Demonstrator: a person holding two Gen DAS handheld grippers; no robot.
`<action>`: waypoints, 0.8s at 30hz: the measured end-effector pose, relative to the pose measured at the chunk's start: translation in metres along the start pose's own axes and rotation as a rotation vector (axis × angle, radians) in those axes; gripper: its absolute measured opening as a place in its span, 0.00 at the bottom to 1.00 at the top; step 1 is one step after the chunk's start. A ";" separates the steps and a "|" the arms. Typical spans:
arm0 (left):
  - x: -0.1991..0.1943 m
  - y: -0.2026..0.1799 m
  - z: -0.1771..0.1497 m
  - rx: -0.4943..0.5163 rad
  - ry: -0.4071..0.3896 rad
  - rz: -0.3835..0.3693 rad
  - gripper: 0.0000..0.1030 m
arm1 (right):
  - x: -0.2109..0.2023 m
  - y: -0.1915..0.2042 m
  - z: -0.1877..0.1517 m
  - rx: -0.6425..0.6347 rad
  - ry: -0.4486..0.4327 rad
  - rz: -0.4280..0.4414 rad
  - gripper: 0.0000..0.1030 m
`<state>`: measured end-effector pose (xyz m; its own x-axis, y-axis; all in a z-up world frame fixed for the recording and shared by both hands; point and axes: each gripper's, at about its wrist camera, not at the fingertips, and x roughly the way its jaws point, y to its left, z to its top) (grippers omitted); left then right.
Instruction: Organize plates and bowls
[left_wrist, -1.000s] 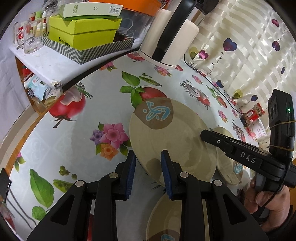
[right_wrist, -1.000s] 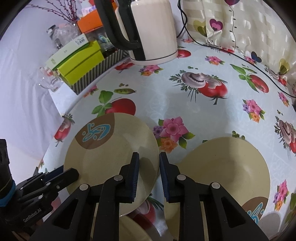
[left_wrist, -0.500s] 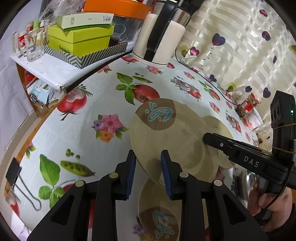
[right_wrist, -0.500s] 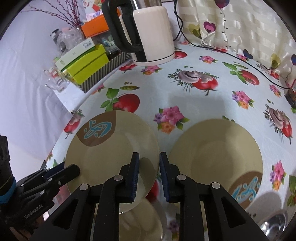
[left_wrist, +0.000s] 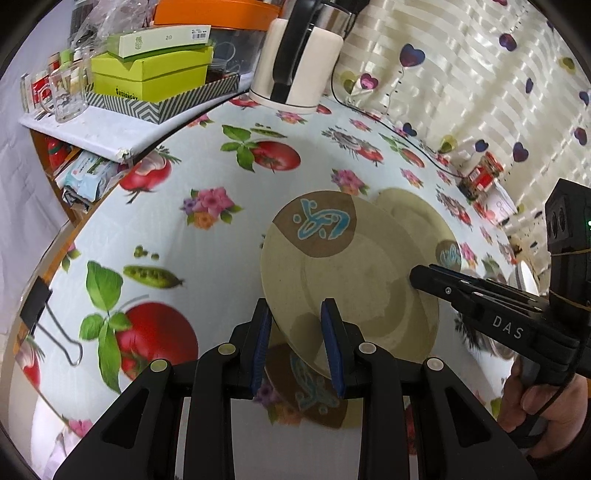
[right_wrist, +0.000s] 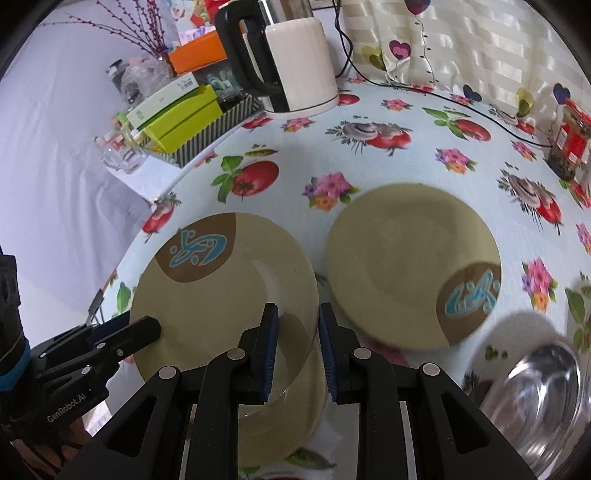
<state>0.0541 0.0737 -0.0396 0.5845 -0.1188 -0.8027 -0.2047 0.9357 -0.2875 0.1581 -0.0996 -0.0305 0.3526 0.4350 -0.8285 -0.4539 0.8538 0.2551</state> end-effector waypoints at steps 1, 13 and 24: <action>-0.001 -0.001 -0.003 0.004 0.004 0.001 0.28 | -0.001 0.000 -0.003 0.001 0.001 -0.002 0.21; -0.003 -0.007 -0.026 0.027 0.035 0.005 0.28 | -0.008 0.000 -0.035 0.010 0.016 -0.014 0.21; 0.001 -0.006 -0.032 0.035 0.054 0.010 0.28 | -0.002 -0.001 -0.044 0.010 0.035 -0.025 0.21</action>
<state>0.0313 0.0574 -0.0556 0.5391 -0.1263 -0.8327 -0.1821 0.9478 -0.2616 0.1214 -0.1140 -0.0507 0.3347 0.4033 -0.8517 -0.4366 0.8673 0.2391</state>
